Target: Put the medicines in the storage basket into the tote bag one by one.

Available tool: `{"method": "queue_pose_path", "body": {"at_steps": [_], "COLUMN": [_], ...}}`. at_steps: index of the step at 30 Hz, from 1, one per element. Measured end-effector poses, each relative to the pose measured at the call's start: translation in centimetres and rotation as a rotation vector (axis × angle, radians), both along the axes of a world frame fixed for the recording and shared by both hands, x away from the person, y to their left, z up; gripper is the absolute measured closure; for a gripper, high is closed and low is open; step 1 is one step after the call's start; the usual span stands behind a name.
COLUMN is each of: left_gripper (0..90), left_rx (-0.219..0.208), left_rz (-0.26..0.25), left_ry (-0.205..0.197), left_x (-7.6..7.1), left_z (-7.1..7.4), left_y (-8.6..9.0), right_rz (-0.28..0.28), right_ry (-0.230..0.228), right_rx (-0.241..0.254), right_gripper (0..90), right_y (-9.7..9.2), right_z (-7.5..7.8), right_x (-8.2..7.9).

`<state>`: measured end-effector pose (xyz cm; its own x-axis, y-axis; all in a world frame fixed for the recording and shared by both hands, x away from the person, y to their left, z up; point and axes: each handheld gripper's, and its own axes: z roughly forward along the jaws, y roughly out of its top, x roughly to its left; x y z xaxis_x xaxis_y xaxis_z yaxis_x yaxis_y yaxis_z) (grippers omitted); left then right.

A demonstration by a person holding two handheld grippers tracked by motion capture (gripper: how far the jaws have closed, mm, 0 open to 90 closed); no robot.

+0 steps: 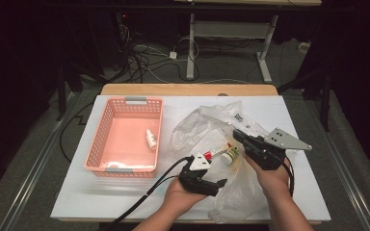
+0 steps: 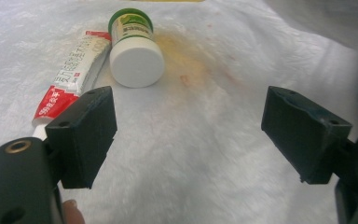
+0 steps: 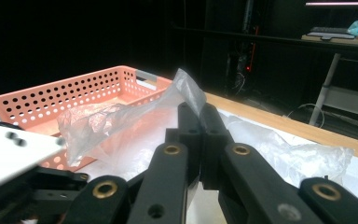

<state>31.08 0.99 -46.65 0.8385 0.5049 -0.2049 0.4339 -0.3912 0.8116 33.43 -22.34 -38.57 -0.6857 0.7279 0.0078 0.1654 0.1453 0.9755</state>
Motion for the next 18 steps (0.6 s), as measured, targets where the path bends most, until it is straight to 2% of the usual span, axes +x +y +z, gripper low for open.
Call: {"method": "queue_pose_path", "body": {"at_steps": [1, 5, 9, 13, 18], "left_gripper": [14.2, 12.6, 0.7, 0.0, 0.0], "left_rx": [0.001, -0.012, -0.001, 0.028, 0.022], "left_rz": [0.003, -0.008, -0.025, -0.024, -0.003], "left_ry": [-0.003, -0.019, -0.017, -0.032, -0.048], "left_x": [-0.2, -1.2, -1.9, -2.7, -3.3], "left_z": [0.2, 0.9, 1.4, 1.7, 2.2], "left_y": [0.2, 1.2, 2.0, 2.6, 3.9], "right_rz": [-0.001, -0.003, -0.004, -0.004, -0.005], "right_ry": [0.003, 0.007, 0.005, 0.005, 0.003], "right_rx": [0.0, 0.001, -0.002, -0.004, -0.004], "right_gripper": [90.0, 90.0, 90.0, 90.0, 90.0], "right_y": [0.0, 0.0, 0.0, 0.0, 0.0], "right_z": [0.0, 0.0, 0.0, -0.1, 0.0], "right_x": [0.0, 0.0, 0.0, 0.0, 0.0]}}
